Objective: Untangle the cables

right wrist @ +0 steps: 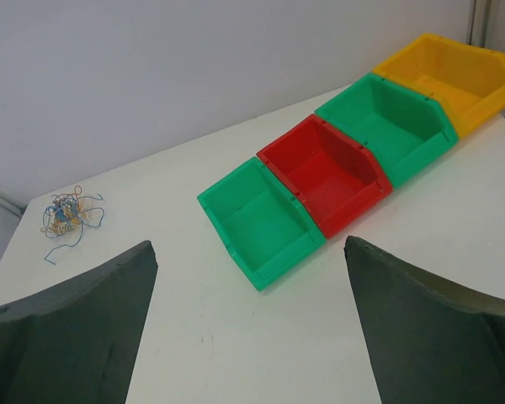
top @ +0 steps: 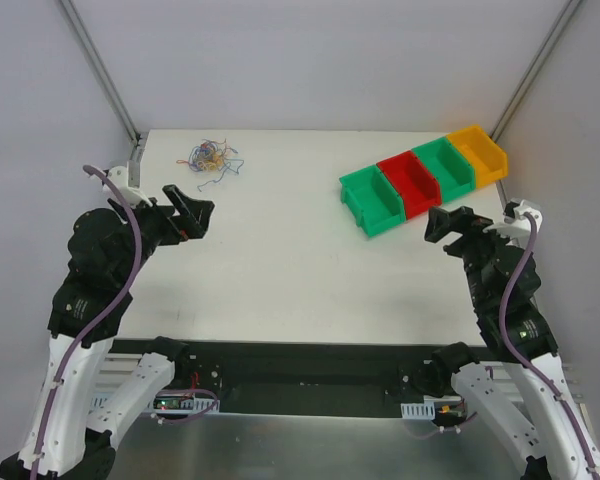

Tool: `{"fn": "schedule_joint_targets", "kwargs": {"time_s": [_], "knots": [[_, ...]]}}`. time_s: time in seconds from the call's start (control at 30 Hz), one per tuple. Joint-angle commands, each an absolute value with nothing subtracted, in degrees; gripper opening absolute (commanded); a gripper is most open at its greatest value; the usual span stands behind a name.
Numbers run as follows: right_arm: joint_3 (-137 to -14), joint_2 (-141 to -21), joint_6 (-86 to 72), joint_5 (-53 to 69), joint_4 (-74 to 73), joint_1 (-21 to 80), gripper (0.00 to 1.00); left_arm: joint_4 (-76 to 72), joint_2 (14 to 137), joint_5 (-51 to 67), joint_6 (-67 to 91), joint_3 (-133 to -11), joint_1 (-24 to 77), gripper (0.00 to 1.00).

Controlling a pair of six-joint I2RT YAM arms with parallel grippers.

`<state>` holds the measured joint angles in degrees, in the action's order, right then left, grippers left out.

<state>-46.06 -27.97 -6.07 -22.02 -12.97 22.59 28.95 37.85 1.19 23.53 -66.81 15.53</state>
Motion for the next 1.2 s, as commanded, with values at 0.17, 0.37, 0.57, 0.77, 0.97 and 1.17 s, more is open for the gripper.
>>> {"fn": "schedule_joint_targets", "kwargs": {"time_s": [0.17, 0.37, 0.57, 0.77, 0.97, 1.17], "knots": [[-46.5, -30.4, -5.4, -19.1, -9.5, 22.5, 0.96, 29.9, 44.5, 3.5, 23.0, -65.0, 15.2, 0.99], [-43.6, -31.6, -3.3, -17.5, -6.6, 22.5, 0.96, 23.6, 51.3, 2.4, 28.6, -61.4, 14.8, 0.99], [-42.5, -32.1, -1.2, -18.4, -6.2, 22.4, 0.96, 13.0, 59.7, -1.3, 42.1, -55.2, 9.2, 0.99], [-41.7, -32.6, 1.8, -18.7, -5.6, 22.5, 0.96, -8.1, 70.8, 2.3, 52.6, -49.5, 2.3, 0.99], [-39.7, -31.4, 4.2, -21.4, -3.7, 24.4, 0.96, -23.4, 91.3, 11.8, 59.9, -54.7, -3.7, 0.97], [-38.7, -31.5, 5.2, -22.8, -1.9, 26.5, 0.96, -24.9, 109.1, 8.0, 62.8, -66.5, -4.1, 0.96]]}}
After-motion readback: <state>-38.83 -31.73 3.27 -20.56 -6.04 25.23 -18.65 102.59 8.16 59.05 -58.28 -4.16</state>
